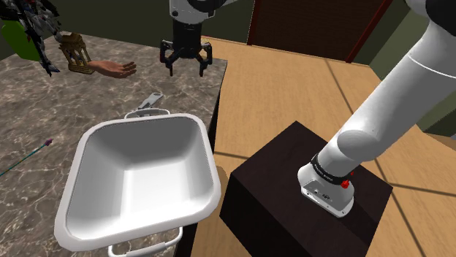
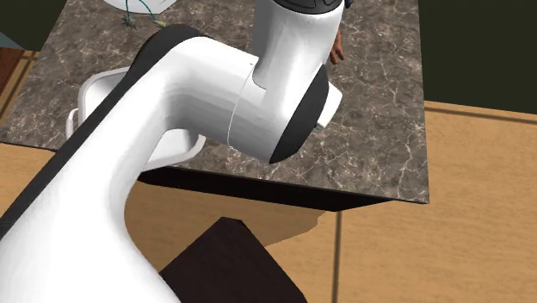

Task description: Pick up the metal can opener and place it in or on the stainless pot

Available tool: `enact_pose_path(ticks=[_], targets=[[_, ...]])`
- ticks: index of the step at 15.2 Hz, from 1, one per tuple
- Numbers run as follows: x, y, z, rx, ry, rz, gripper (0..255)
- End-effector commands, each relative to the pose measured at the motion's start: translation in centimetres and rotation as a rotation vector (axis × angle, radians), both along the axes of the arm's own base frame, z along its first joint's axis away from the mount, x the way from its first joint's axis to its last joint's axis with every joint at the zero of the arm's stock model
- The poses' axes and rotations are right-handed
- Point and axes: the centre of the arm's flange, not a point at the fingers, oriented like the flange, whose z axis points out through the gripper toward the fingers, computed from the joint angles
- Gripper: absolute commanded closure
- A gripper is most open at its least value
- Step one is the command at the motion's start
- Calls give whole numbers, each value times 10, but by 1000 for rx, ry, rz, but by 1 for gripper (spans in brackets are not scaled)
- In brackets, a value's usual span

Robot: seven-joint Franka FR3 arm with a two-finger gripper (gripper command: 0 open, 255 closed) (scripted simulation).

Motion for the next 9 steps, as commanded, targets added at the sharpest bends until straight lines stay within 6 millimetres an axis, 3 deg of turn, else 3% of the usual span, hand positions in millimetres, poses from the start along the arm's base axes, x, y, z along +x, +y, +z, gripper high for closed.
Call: enact_pose_path(ticks=[1,9], targets=[[15,20,-15,-1,17,-31,0],[83,90,-68,-7,85,-144,0]])
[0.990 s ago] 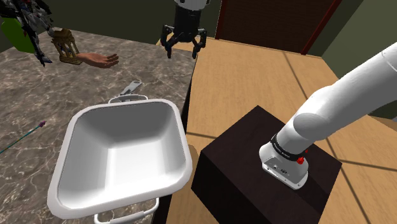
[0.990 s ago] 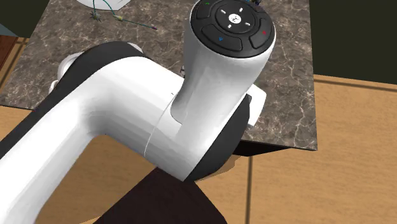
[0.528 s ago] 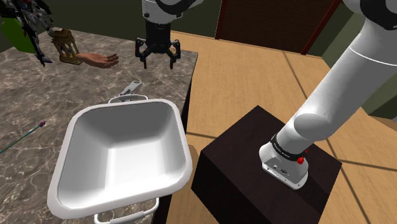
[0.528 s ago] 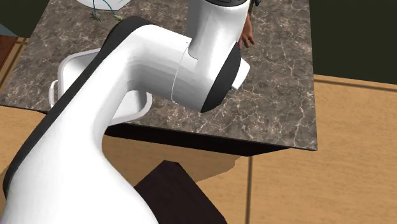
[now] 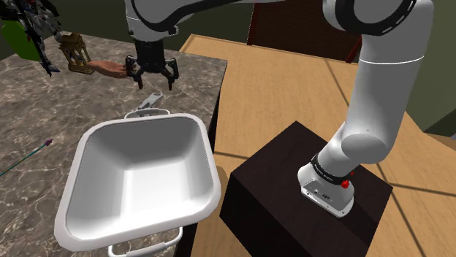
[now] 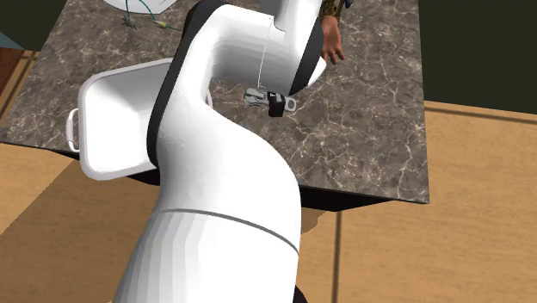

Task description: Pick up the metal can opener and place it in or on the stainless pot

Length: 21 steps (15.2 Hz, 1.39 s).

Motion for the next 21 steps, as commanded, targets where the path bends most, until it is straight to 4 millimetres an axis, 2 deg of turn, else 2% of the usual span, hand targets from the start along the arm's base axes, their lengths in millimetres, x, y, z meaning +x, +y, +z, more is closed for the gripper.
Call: enact_pose_path(ticks=[1,2,10,17,18,21], targets=[[17,16,-16,-2,17,-30,0],[24,23,-22,-3,24,-42,0],[21,26,-61,-3,24,-42,0],[21,26,-61,-3,24,-42,0],[21,26,-61,-3,24,-42,255],[21,26,-61,-3,24,-42,255]])
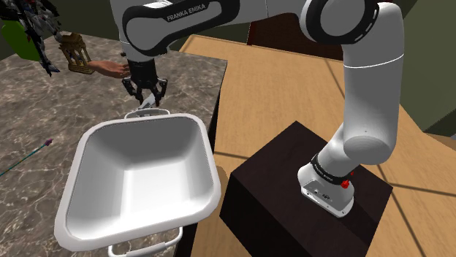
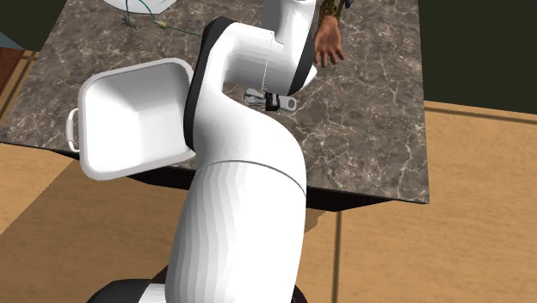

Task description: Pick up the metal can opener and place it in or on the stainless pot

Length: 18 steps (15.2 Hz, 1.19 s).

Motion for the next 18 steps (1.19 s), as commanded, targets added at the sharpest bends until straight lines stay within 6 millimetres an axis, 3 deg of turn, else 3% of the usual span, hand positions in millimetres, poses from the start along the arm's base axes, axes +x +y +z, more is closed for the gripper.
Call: enact_pose_path(ticks=[1,6,18], targets=[[0,0,0,0,0,0,255],[0,0,0,0,0,0,255],[0,0,63,0,0,0,255]])
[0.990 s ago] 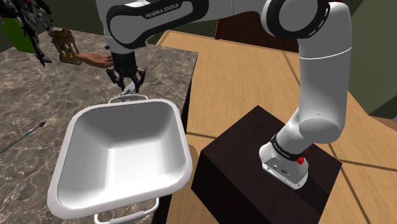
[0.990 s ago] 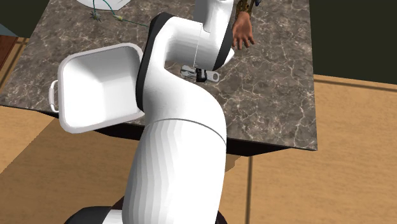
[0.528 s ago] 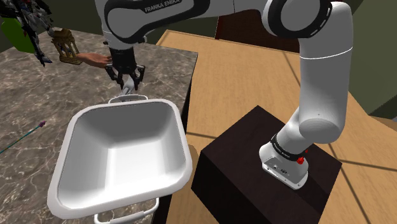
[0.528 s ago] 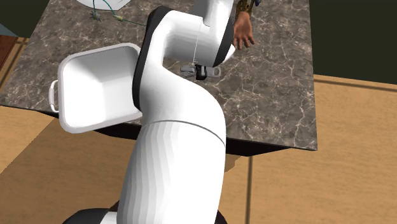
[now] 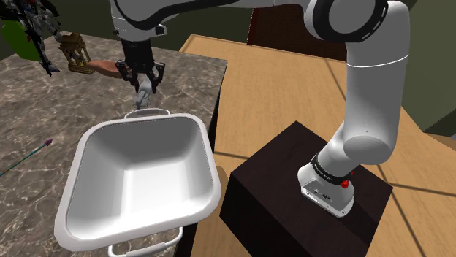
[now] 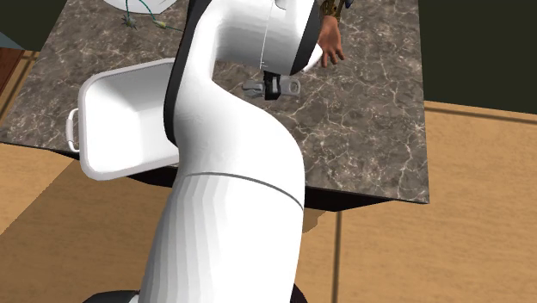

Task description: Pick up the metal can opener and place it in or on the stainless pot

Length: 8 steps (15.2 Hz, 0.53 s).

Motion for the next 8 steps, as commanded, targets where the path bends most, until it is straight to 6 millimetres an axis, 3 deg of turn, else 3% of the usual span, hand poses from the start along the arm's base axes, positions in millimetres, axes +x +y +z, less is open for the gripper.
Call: enact_pose_path(ticks=[1,8], targets=[[0,-1,10,0,0,0,255],[0,-1,47,0,0,0,255]])
